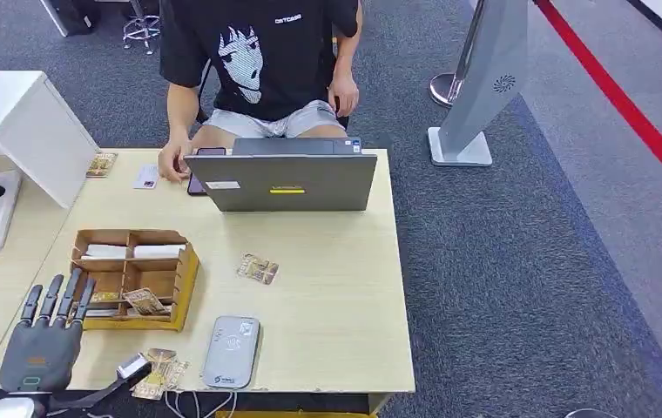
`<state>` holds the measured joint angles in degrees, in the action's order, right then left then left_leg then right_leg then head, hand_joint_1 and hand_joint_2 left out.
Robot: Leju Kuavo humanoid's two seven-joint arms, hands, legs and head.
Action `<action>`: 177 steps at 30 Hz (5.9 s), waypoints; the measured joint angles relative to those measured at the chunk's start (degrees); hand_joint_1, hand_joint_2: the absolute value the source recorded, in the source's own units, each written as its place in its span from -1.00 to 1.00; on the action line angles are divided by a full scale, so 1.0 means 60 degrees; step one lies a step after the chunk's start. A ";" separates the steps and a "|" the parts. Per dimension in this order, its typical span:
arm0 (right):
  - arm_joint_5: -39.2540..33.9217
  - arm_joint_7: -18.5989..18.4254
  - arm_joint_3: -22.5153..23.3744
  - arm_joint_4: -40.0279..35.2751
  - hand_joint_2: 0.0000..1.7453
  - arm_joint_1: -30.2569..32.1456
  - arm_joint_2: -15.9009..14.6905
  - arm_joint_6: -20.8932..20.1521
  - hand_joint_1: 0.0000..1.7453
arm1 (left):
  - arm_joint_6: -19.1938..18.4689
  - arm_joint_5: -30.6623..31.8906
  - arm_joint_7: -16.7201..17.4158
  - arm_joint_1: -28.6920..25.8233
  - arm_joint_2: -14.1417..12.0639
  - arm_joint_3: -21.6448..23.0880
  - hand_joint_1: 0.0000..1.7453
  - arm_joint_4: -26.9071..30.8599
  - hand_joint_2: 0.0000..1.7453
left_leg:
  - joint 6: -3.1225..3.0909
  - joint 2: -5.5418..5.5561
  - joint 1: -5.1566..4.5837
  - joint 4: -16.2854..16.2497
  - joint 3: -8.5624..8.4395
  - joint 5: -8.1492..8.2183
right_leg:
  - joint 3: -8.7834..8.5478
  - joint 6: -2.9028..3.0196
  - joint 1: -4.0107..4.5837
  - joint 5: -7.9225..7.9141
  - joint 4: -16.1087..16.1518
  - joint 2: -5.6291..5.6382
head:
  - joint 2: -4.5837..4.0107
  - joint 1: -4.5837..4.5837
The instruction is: Pass the card to the sensor for recognition and then transmit it.
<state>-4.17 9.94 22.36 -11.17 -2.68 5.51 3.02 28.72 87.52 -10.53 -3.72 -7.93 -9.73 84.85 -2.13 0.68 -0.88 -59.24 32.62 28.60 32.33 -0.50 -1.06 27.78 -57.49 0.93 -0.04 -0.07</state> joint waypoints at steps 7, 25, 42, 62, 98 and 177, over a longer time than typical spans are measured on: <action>0.0273 -0.0015 0.0018 0.0000 1.00 -0.0010 0.0004 -0.0080 -1.00 | 0.0160 0.0040 0.0376 0.0650 -0.0266 -0.0124 -1.00 -0.0451 1.00 | 0.0001 -0.0001 0.0001 0.0000 -0.0001 0.0000 | 0.0000 0.0001 0.0000 0.0000 0.0000 0.0001 | 0.0000 -0.0004; 0.0499 -0.0015 0.0076 0.0000 1.00 -0.0030 0.0069 -0.0178 -1.00 | 0.0401 0.0040 -0.0248 0.1460 -0.0284 -0.0069 -1.00 -0.2546 1.00 | 0.0001 -0.0003 -0.0001 0.0000 -0.0001 -0.0001 | 0.0002 0.0001 -0.0001 -0.0001 0.0000 0.0003 | 0.0000 0.0000; 0.0590 -0.0015 0.0321 0.0000 1.00 -0.0032 0.0091 -0.0186 -1.00 | 0.0393 0.0040 -0.0386 0.1300 0.0040 0.0514 -1.00 -0.1716 1.00 | 0.0001 -0.0003 -0.0001 -0.0001 0.0000 0.0000 | 0.0002 0.0001 -0.0001 -0.0001 0.0000 0.0003 | 0.0000 0.0000; 0.0674 0.0018 0.0557 0.0000 1.00 -0.0038 0.0120 -0.0200 -1.00 | 0.0000 0.0040 -0.0335 0.1074 0.0029 0.1068 1.00 -0.1118 1.00 | 0.0001 -0.0002 -0.0001 -0.0001 0.0001 0.0000 | 0.0002 0.0001 -0.0001 -0.0001 0.0000 0.0002 | 0.0000 -0.0004; 0.1300 0.0018 0.1060 -0.0003 1.00 -0.0049 0.0120 -0.0288 -1.00 | -0.0862 -0.0623 -0.0682 0.1486 -0.0062 0.1337 1.00 0.0472 1.00 | 0.0000 0.0003 -0.0005 -0.0004 -0.0002 -0.0005 | 0.0001 -0.0004 -0.0003 -0.0005 0.0002 -0.0001 | 0.0000 0.0000; 0.4050 -0.2764 0.1876 0.0000 1.00 0.0071 0.0452 0.1480 0.66 | -0.8042 -1.3415 -0.4303 0.0608 0.3156 -0.9254 1.00 -0.5794 1.00 | -0.0027 -0.0010 -0.0014 0.0002 -0.0021 0.0041 | -0.0027 -0.0024 -0.0010 0.0027 0.0008 0.0012 | 0.0000 0.0000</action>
<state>20.13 -6.64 33.62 -11.17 -2.26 8.22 11.90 -19.53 7.03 -36.35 -0.07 11.00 -65.25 50.08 -2.29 0.62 -0.96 -59.23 32.49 28.85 32.17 -0.64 -1.12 27.94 -57.44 1.00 -0.04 -0.07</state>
